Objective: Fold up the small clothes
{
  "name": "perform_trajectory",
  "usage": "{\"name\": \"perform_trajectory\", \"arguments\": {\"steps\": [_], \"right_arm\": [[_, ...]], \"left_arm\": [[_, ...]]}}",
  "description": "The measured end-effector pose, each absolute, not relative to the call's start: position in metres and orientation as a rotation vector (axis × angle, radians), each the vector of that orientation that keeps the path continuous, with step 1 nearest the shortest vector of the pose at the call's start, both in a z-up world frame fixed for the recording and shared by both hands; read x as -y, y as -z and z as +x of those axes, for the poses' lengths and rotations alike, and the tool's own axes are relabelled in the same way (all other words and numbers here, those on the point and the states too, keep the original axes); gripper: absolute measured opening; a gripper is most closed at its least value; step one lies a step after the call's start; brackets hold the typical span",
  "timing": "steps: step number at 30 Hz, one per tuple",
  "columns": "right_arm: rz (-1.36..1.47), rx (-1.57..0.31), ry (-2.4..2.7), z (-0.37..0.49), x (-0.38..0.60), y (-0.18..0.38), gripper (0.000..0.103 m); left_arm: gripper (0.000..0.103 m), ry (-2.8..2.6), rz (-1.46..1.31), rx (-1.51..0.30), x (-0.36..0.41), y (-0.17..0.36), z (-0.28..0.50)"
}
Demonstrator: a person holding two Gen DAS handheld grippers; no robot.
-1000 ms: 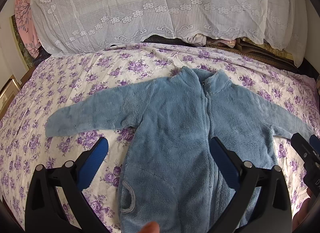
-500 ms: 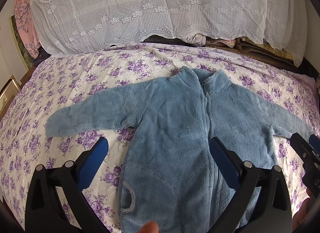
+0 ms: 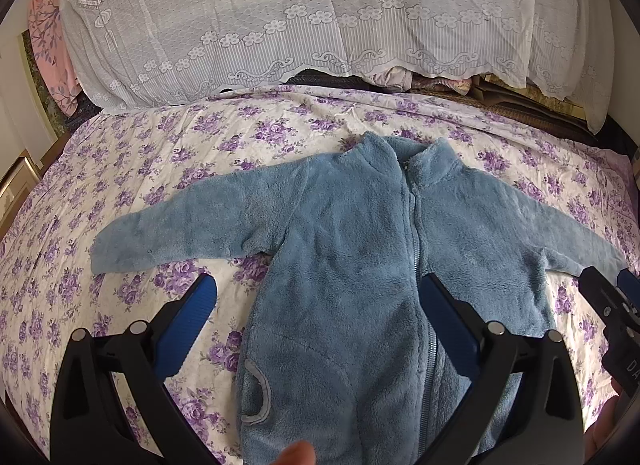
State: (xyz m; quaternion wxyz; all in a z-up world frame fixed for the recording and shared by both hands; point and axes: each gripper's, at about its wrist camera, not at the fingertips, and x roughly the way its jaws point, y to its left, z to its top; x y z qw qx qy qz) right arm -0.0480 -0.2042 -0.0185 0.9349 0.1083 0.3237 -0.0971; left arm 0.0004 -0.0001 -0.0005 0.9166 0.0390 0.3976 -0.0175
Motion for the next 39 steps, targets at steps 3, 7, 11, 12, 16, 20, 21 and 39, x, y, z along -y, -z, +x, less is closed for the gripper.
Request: {"name": "perform_trajectory", "arguments": {"steps": [3, 7, 11, 12, 16, 20, 21, 39], "right_arm": [[0.222, -0.662, 0.198, -0.048, 0.204, 0.019, 0.100], [0.222, -0.662, 0.198, -0.048, 0.203, 0.019, 0.100], [0.221, -0.663, 0.198, -0.048, 0.202, 0.018, 0.100], [0.220, -0.663, 0.198, -0.048, 0.202, 0.018, 0.100], [0.222, -0.662, 0.198, -0.048, 0.202, 0.018, 0.100], [0.221, -0.667, 0.197, -0.047, 0.203, 0.022, 0.100], [0.221, -0.668, 0.196, -0.047, 0.202, 0.022, 0.100], [0.244, -0.644, 0.218, -0.046, 0.205, 0.032, 0.100]], "left_arm": [[0.099, 0.036, 0.081, -0.818, 0.000, 0.001, 0.000], [0.099, 0.036, 0.081, -0.818, 0.000, 0.001, 0.000], [0.099, 0.036, 0.080, -0.818, 0.000, 0.000, 0.000], [0.099, 0.036, 0.080, -0.818, 0.000, 0.001, 0.000], [0.099, 0.037, 0.082, -0.820, 0.000, 0.001, 0.000], [0.099, 0.036, 0.079, -0.820, 0.000, 0.001, 0.001], [0.099, 0.035, 0.079, -0.820, 0.000, 0.001, 0.001], [0.099, 0.029, 0.086, -0.821, -0.001, 0.006, 0.001]]}}
